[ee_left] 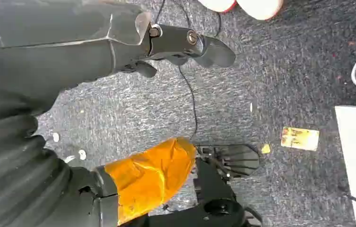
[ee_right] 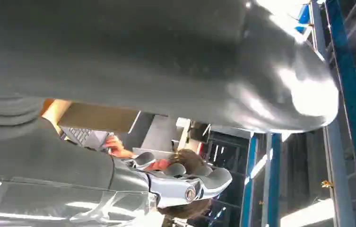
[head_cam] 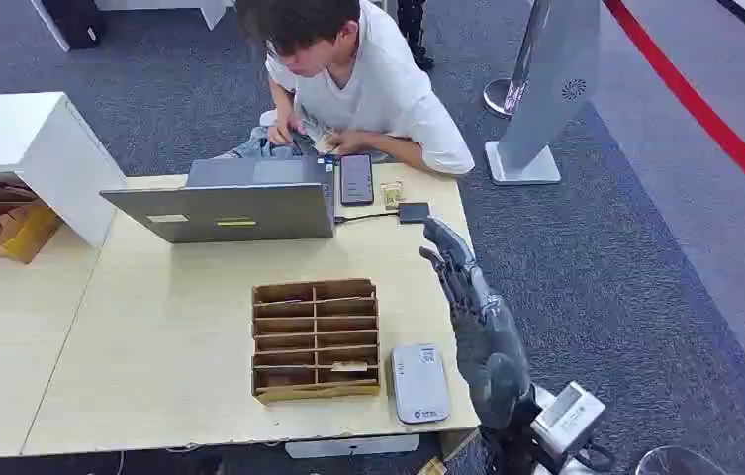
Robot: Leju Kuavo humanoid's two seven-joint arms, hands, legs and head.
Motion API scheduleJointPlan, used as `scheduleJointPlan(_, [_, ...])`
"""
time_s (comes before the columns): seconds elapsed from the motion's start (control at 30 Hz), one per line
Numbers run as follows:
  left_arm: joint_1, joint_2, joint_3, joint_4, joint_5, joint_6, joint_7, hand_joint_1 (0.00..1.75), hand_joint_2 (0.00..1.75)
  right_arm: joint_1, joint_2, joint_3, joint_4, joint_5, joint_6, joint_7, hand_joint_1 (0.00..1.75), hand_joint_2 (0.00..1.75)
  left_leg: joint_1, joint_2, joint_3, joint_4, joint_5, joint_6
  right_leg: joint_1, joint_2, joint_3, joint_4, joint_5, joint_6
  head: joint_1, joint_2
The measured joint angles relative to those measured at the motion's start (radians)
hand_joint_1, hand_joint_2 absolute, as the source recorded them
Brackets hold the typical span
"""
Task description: Pass the card to the sensor for recognition and then transmit it.
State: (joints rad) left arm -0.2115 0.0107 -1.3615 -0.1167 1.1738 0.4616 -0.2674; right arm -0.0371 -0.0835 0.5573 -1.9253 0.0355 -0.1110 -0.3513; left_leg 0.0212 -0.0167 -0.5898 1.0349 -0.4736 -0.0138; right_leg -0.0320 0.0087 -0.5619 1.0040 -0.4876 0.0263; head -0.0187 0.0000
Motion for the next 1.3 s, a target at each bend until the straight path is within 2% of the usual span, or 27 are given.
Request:
scheduleJointPlan(0.1, [0.0, 0.0, 0.0, -0.002, 0.003, 0.003, -0.004, 0.0, 1.75, 0.0, 0.0, 0.0, 0.002, -0.003, 0.0, -0.001, 0.0, 0.0, 0.0, 0.0, 0.0, 0.0, 0.0, 0.0, 0.0, 0.0, 0.0, 0.0, 0.0, 0.0, 0.0, 0.0])
scheduleJointPlan(0.23, [0.051, -0.006, 0.0, -0.002, 0.003, 0.005, -0.019, 0.0, 1.75, 0.035, 0.0, 0.002, -0.029, 0.024, -0.004, -0.009, 0.0, 0.0, 0.0, 0.0, 0.0, 0.0, -0.001, 0.0, 0.0, 0.0, 0.0, 0.0, 0.0, 0.0, 0.0, 0.0])
scheduleJointPlan(0.6, [0.112, -0.035, -0.017, -0.002, -0.015, -0.004, 0.01, 0.0, 1.75, 0.099, -0.001, 0.004, -0.09, 0.063, -0.002, -0.025, 0.0, 0.0, 0.0, 0.0, 0.0, 0.0, -0.001, 0.0, 0.0, 0.0, 0.0, 0.0, 0.0, 0.0, 0.0, 0.0])
scheduleJointPlan(0.83, [0.121, -0.056, -0.019, -0.002, -0.015, -0.028, 0.043, 0.0, 1.75, 0.127, -0.001, 0.004, -0.108, 0.097, 0.004, -0.047, 0.0, 0.0, 0.0, 0.0, 0.0, 0.0, -0.001, 0.0, 0.0, 0.0, 0.0, 0.0, 0.0, 0.0, 0.0, 0.0])
scheduleJointPlan(1.1, [0.12, -0.076, -0.056, -0.002, -0.061, -0.045, 0.099, 0.0, 1.75, 0.128, -0.001, -0.012, -0.121, 0.155, 0.013, -0.06, 0.0, 0.0, 0.0, 0.0, 0.0, 0.0, -0.001, 0.0, 0.0, 0.0, 0.0, 0.0, 0.0, 0.0, 0.0, 0.0])
scheduleJointPlan(1.13, [0.12, -0.076, -0.063, -0.001, -0.068, -0.045, 0.105, 0.0, 1.75, 0.128, -0.001, -0.013, -0.121, 0.156, 0.011, -0.058, 0.0, 1.75, 0.0, 0.0, 0.0, 0.0, -0.001, 0.0, 0.0, 0.0, 0.0, 0.0, 0.0, 0.0, 0.0, 0.0])
scheduleJointPlan(1.23, [0.12, -0.077, -0.077, 0.0, -0.083, -0.041, 0.116, 0.0, 1.75, 0.121, -0.001, -0.018, -0.119, 0.158, 0.013, -0.046, 0.0, 1.75, 0.0, 0.0, 0.0, 0.0, -0.001, 0.0, 0.0, 0.0, 0.0, 0.0, 0.0, 0.0, 0.0, 0.0])
scheduleJointPlan(1.3, [0.12, -0.077, -0.088, 0.001, -0.085, -0.036, 0.116, 0.0, 1.75, 0.101, -0.001, -0.018, -0.111, 0.217, -0.001, -0.027, 0.0, 1.75, 0.0, 0.0, 0.0, 0.0, -0.001, 0.0, 0.0, 0.0, 0.0, 0.0, 0.0, 0.0, 0.0, 0.0])
